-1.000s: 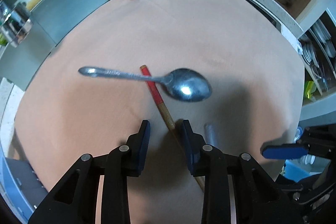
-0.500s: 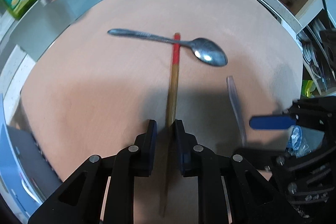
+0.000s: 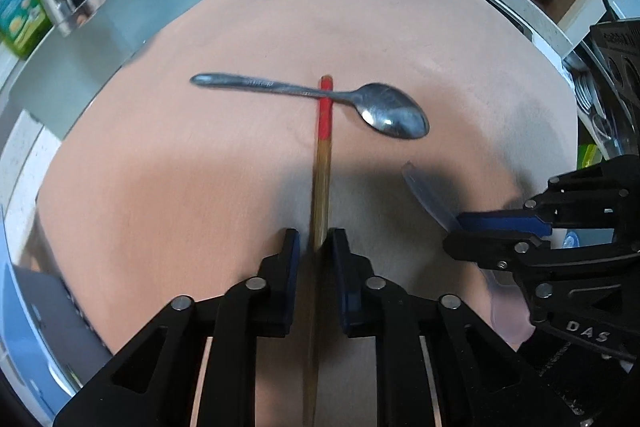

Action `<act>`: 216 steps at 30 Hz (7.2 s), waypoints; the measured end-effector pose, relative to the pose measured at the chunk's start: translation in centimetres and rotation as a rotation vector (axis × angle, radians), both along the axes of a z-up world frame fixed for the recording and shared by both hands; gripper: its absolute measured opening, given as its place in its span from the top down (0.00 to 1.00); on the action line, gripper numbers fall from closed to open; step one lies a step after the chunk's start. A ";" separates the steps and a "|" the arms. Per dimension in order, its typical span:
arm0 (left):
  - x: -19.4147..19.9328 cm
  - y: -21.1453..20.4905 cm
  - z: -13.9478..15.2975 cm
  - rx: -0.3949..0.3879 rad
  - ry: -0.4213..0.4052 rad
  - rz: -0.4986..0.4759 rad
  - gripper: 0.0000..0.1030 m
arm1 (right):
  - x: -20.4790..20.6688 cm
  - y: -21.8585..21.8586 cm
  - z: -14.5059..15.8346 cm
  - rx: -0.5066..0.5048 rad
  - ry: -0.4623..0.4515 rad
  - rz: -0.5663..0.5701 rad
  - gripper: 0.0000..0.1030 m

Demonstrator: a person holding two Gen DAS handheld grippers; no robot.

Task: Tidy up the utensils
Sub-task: 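Grasp the red-tipped chopstick with the left tool while the right tool grasps the clear spoon, then lift the chopstick and clear spoon and carry them to the blue basket with both tools, then lower the chopstick and clear spoon into the basket and open both tools, then move both tools back over the steel spoon on the mat, then lower the left tool over the steel spoon bowl while the right tool approaches its handle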

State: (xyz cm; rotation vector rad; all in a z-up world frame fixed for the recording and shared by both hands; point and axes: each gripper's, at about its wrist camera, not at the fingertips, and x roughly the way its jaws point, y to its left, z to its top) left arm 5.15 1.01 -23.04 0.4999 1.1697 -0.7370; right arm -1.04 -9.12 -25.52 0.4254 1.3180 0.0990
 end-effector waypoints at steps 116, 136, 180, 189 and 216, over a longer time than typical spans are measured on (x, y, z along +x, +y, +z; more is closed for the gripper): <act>2.0 30.2 0.7 -0.146 -0.030 0.946 0.84 | 15.6 31.8 2.3 0.029 -0.057 0.565 0.81; -2.1 22.5 9.8 -0.140 -0.227 0.802 0.76 | 12.4 16.5 9.4 -0.010 -0.268 0.571 0.66; -2.2 2.5 5.5 -0.263 -0.073 0.655 0.46 | 10.4 -9.9 5.3 0.160 -0.181 0.379 0.42; -3.0 0.4 3.7 -0.271 -0.022 0.685 0.46 | 12.4 -8.1 3.4 0.259 -0.079 0.500 0.58; -5.7 5.8 4.4 -0.261 -0.043 0.845 0.46 | 13.0 -2.0 -0.8 0.284 0.132 0.562 0.65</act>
